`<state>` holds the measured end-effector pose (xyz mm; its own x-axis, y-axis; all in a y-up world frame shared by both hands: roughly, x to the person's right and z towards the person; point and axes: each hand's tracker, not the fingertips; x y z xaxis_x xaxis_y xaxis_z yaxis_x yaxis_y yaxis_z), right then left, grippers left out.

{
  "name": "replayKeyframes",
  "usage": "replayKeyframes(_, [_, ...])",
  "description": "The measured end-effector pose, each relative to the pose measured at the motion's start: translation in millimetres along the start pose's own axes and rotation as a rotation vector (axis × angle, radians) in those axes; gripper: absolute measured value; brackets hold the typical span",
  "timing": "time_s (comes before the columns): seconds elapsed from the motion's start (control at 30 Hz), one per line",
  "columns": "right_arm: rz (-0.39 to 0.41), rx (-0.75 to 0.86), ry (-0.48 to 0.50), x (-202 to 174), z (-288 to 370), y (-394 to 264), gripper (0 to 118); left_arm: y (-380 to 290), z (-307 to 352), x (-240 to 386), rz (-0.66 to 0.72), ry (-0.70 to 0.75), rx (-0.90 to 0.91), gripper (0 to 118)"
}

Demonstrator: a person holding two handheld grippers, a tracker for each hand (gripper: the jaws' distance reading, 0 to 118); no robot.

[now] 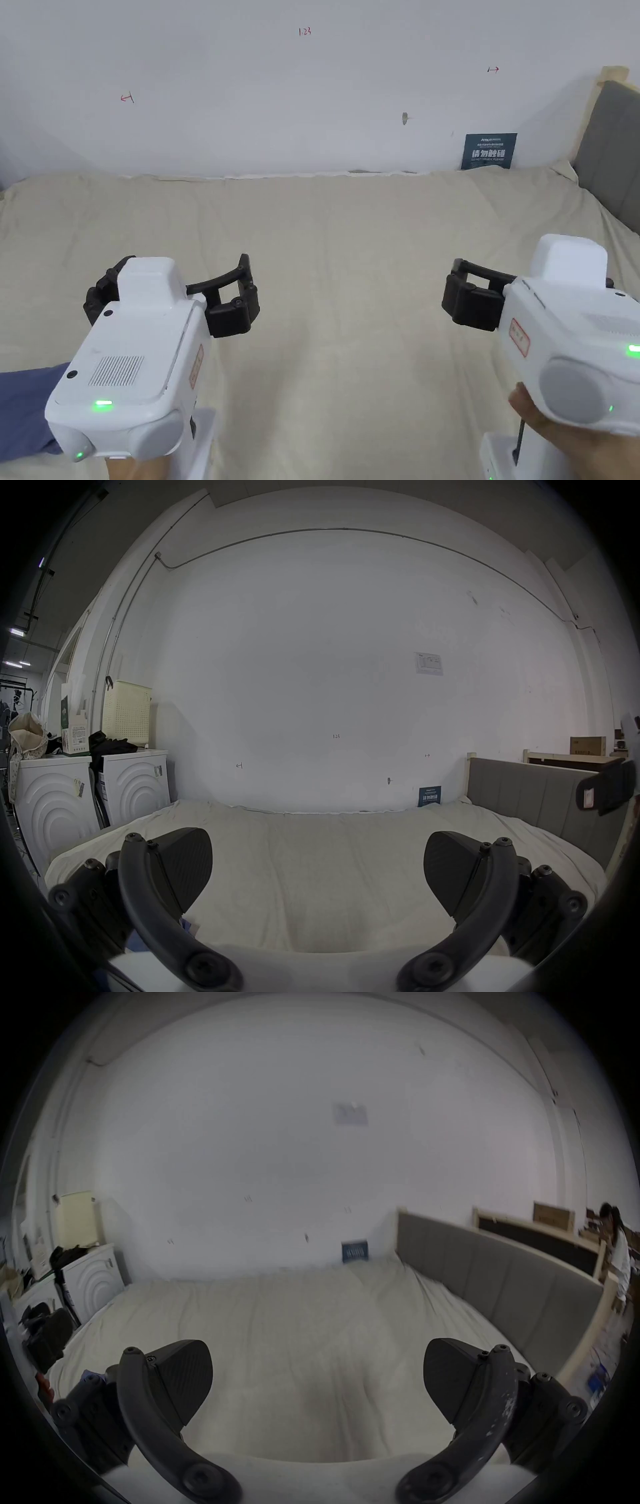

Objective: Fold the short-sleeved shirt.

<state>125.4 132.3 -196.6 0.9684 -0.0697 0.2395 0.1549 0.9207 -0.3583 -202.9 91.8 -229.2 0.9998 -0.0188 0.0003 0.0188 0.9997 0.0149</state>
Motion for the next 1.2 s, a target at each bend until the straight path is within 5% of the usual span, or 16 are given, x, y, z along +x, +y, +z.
replayKeyframes(0.1, [-0.054,-0.134,-0.085,0.3,-10.0,3.7,118,2.0,0.5,-2.1,0.008,-0.001,0.004,118])
replayKeyframes(0.37, [-0.131,-0.226,-0.026,-4.0,-6.0,2.0,118,2.8,0.0,-6.1,0.02,0.006,0.003,118])
replayKeyframes(0.7, [-0.061,-0.137,0.007,-6.4,-9.8,1.0,118,3.0,-0.4,-6.7,0.017,0.006,0.003,118])
replayKeyframes(1.2, [-0.065,-0.119,-0.012,4.8,-20.9,-0.7,118,3.7,-0.4,-6.2,0.011,0.006,0.006,118])
